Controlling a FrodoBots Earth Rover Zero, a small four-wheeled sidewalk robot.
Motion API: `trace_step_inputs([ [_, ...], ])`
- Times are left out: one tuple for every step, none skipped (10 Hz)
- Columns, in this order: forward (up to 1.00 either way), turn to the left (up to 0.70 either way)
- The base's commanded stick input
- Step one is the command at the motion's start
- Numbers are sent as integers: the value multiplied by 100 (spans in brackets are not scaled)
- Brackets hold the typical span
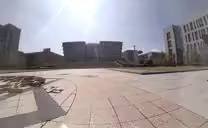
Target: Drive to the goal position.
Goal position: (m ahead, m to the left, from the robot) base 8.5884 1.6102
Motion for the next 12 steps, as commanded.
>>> trace_step_inputs([
  [70, 2],
  [70, 2],
  [70, 2],
  [70, 2],
  [70, 2],
  [70, 2],
  [70, 2],
  [70, 2],
  [70, 2],
  [70, 2],
  [70, 2],
  [70, 2],
])
